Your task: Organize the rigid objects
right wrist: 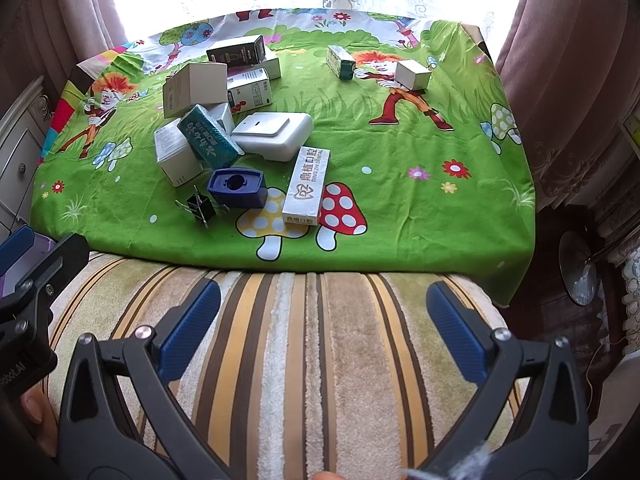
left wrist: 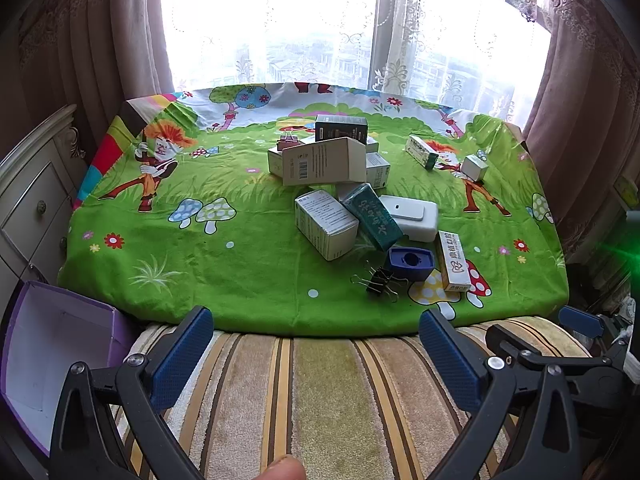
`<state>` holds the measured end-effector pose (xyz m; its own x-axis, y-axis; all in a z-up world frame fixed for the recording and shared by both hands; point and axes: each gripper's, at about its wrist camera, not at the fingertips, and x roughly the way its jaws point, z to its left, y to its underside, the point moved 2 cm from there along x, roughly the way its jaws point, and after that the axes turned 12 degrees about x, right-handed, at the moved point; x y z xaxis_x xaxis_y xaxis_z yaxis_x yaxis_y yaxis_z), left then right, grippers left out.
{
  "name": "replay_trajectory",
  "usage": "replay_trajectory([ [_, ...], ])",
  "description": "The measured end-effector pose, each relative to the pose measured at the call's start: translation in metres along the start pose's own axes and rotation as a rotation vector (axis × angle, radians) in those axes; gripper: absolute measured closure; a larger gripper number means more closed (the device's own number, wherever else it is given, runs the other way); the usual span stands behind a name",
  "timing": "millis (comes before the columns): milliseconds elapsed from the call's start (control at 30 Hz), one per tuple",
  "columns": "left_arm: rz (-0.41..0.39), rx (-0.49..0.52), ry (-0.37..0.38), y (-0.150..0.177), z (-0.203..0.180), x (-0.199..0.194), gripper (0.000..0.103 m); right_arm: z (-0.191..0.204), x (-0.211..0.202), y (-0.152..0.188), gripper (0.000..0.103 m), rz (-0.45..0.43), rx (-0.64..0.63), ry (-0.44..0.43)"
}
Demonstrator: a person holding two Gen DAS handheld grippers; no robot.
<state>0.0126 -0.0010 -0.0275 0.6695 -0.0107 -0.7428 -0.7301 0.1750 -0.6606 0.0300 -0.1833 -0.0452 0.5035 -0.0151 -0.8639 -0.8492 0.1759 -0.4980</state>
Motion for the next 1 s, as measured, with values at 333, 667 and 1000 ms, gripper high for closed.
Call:
replay_trajectory([
  [333, 0.004, -0.004, 0.001, 0.0024, -0.0007, 0.0013, 0.000, 0.0001, 0.0005, 0.0007, 0.000, 0.002, 0.000, -0.001],
  [667, 0.005, -0.005, 0.002, 0.0022, -0.0005, 0.0013, 0.000, 0.0002, 0.0010, 0.0007, 0.000, 0.005, 0.000, -0.002],
  [1000, 0.020, -0.016, 0.016, 0.0019, 0.0006, 0.0048, 0.000, 0.0009, 0.0020, 0.0010, 0.000, 0.015, 0.003, -0.007],
])
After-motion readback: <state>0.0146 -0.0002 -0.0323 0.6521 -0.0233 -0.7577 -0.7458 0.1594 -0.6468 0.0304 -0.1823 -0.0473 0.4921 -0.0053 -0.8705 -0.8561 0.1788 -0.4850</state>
